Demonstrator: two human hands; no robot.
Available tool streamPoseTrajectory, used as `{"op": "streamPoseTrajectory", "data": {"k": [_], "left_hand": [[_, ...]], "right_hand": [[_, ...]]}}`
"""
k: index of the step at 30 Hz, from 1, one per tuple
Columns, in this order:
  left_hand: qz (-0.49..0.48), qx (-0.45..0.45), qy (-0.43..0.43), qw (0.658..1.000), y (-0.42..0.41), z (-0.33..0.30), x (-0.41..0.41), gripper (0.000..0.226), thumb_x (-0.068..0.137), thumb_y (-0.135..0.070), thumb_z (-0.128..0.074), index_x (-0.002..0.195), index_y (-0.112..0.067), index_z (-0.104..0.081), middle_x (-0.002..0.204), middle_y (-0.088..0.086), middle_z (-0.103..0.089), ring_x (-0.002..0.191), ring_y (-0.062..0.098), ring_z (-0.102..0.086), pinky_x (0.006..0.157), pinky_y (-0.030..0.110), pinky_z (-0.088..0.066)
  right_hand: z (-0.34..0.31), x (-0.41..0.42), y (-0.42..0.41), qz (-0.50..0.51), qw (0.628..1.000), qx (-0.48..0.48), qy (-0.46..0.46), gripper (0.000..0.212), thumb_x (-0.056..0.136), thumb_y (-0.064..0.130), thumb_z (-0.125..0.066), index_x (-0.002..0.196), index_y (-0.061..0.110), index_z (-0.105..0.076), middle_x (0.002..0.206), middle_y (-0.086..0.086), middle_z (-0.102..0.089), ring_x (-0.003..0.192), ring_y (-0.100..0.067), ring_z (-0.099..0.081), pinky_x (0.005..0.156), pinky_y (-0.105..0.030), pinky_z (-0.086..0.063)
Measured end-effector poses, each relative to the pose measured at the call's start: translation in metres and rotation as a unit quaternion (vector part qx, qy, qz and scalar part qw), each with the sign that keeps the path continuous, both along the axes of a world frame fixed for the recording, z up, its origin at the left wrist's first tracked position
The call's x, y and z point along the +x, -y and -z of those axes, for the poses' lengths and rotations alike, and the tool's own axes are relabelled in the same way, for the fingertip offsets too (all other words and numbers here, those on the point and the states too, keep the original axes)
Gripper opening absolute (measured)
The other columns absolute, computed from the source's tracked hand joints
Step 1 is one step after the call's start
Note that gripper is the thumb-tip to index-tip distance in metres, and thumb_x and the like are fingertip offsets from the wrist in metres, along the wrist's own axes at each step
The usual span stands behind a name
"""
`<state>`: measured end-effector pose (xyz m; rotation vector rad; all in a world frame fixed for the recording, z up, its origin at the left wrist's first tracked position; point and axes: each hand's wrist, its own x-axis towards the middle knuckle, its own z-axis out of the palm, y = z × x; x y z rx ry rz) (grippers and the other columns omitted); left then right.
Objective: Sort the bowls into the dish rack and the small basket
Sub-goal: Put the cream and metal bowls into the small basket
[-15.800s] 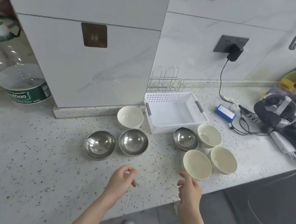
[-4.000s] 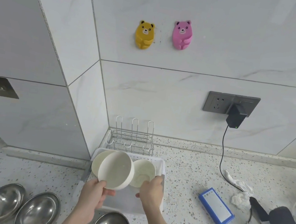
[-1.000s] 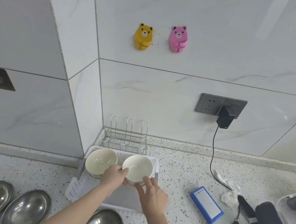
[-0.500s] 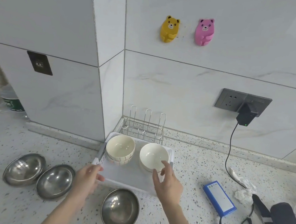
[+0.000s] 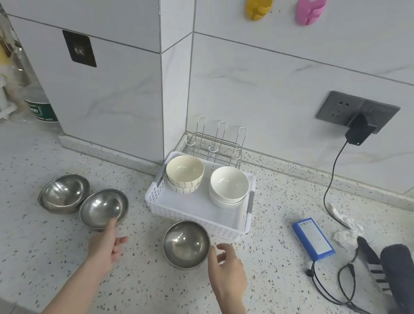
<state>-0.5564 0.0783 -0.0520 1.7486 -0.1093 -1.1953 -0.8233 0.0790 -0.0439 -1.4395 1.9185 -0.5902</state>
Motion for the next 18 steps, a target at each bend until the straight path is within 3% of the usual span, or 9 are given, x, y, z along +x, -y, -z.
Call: {"op": "streamPoseTrajectory", "data": {"k": [3, 6, 9, 12, 18], "left_hand": [[-0.048, -0.013, -0.010, 0.999, 0.002, 0.004, 0.001, 0.027, 0.099, -0.040, -0.053, 0.105, -0.014, -0.057, 0.081, 0.014, -0.066, 0.024, 0.003, -0.031, 0.028, 0.011, -0.021], [-0.077, -0.029, -0.002, 0.997, 0.005, 0.005, 0.004, 0.016, 0.099, -0.018, -0.051, 0.093, -0.004, -0.056, 0.096, 0.021, -0.067, 0.025, 0.003, -0.034, 0.028, 0.011, -0.022], [-0.077, -0.065, 0.002, 0.995, 0.005, -0.001, 0.006, 0.012, 0.095, -0.002, -0.047, 0.104, -0.004, -0.055, 0.091, 0.023, -0.065, 0.026, 0.002, -0.036, 0.028, 0.011, -0.023], [-0.060, -0.083, 0.036, 0.994, -0.001, -0.009, 0.007, 0.019, 0.091, -0.002, -0.048, 0.109, -0.006, -0.055, 0.076, 0.018, -0.062, 0.027, 0.003, -0.035, 0.029, 0.011, -0.023], [-0.041, -0.124, 0.059, 0.990, -0.005, -0.024, 0.001, 0.039, 0.092, -0.009, -0.053, 0.130, -0.002, -0.051, 0.073, 0.013, -0.059, 0.032, 0.004, -0.035, 0.030, 0.013, -0.024]], "right_hand": [[-0.003, 0.004, -0.001, -0.035, 0.996, 0.075, 0.020, 0.046, 0.090, 0.055, -0.044, 0.129, 0.030, -0.050, 0.068, 0.008, -0.067, 0.068, -0.010, -0.065, 0.063, -0.028, -0.050], [-0.005, 0.010, -0.001, -0.055, 0.990, 0.112, 0.058, 0.053, 0.089, 0.050, -0.047, 0.137, 0.030, -0.042, 0.081, 0.001, -0.075, 0.065, -0.011, -0.066, 0.066, -0.031, -0.054], [-0.007, 0.013, -0.001, -0.060, 0.986, 0.123, 0.093, 0.052, 0.089, 0.036, -0.050, 0.140, 0.029, -0.039, 0.084, -0.005, -0.075, 0.057, -0.011, -0.059, 0.063, -0.031, -0.054], [-0.011, 0.014, -0.003, -0.067, 0.986, 0.118, 0.094, 0.051, 0.089, 0.027, -0.050, 0.138, 0.027, -0.039, 0.086, -0.009, -0.075, 0.054, -0.012, -0.054, 0.058, -0.030, -0.049], [-0.019, 0.014, -0.011, -0.046, 0.989, 0.073, 0.118, 0.048, 0.087, 0.025, -0.053, 0.132, 0.030, -0.037, 0.075, -0.009, -0.074, 0.047, -0.010, -0.047, 0.051, -0.026, -0.040]]}}
